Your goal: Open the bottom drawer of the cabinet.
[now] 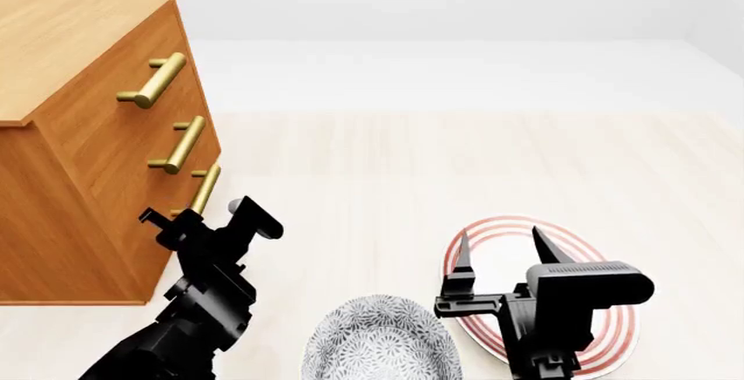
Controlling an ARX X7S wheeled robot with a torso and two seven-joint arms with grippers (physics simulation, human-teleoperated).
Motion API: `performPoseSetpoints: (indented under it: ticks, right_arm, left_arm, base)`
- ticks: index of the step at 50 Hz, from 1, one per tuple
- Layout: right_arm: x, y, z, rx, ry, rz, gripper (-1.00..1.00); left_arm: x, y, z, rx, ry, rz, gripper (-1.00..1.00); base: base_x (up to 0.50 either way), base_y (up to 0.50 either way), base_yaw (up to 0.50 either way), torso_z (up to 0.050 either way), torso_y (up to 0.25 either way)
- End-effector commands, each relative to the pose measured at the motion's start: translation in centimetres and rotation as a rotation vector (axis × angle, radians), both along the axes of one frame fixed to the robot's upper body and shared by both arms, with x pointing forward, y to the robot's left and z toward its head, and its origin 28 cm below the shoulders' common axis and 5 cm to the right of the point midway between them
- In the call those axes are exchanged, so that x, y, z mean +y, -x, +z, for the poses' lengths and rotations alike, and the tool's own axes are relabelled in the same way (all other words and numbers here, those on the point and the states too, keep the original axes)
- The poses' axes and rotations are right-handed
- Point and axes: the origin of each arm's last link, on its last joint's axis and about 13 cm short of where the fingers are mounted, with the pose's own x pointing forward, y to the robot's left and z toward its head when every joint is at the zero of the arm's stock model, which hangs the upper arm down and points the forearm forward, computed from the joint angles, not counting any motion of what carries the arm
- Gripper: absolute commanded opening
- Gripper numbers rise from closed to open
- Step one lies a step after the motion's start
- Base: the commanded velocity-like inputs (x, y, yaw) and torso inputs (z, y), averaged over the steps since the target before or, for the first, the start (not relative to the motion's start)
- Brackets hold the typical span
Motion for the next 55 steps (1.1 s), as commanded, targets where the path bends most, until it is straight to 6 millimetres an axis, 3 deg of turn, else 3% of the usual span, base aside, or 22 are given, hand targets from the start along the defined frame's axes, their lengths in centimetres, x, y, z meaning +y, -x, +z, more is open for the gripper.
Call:
performPoseSetpoints:
  ticks: [1,18,41,55]
  right_arm:
    - [0.0,0.0,-0.2,0.003,-0.002,-0.002,1.00]
    - [-0.2,0.0,-0.4,0.005,-0.008,-0.006,1.00]
    - [-0.2,0.0,-0.4,0.004,-0.011,-0.008,1.00]
    - [-0.3,0.0,-0.5,0.006,-0.014,-0.006,1.00]
  left_arm:
    - [-1.5,-0.2,0.0,0.016,0.004,-0.073,-1.00]
    - [-3.0,0.2,-0.4,0.043,0.001,-0.080,-1.00]
    - [-5.6,2.1,0.6,0.061,0.008,-0.100,-1.00]
    - [-6.2,2.2,0.6,0.062,0.008,-0.121,-1.00]
  base:
    - [0.00,0.00,0.00,0.000,0.000]
    - [0.00,0.00,0.00,0.000,0.000]
    - [0.00,0.00,0.00,0.000,0.001]
    - [0.00,0.00,0.01,0.000,0.003]
